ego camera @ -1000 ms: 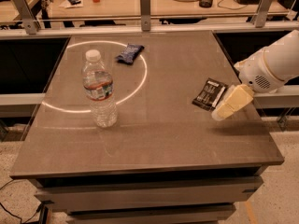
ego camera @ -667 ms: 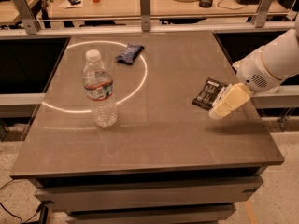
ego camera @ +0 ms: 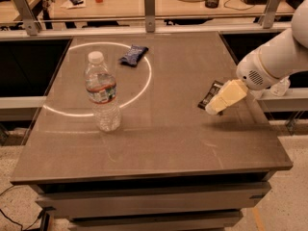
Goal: Move rxbar chocolate near rxbar blueberry
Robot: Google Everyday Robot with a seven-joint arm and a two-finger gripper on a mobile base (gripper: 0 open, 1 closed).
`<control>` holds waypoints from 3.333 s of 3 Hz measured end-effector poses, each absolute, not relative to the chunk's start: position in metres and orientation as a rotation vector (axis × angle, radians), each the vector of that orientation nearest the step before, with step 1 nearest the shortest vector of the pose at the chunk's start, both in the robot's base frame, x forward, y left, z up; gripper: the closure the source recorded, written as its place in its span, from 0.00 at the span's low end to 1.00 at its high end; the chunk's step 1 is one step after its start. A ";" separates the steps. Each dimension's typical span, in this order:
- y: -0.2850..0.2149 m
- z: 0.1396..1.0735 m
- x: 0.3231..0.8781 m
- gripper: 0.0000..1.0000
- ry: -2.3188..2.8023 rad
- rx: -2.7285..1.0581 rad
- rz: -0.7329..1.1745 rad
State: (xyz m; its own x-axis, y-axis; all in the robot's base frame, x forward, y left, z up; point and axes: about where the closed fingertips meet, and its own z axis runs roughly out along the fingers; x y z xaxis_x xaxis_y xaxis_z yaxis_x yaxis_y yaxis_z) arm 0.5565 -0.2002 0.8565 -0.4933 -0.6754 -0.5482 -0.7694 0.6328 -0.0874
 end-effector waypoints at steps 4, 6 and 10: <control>-0.179 0.818 0.570 0.00 2.338 -1.143 0.322; -0.181 0.818 0.578 0.43 2.283 -1.234 0.318; -0.157 0.842 0.601 1.00 2.160 -1.278 0.345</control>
Offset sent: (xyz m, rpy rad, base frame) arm 0.0147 0.0267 -0.0381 0.0696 0.0750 -0.0112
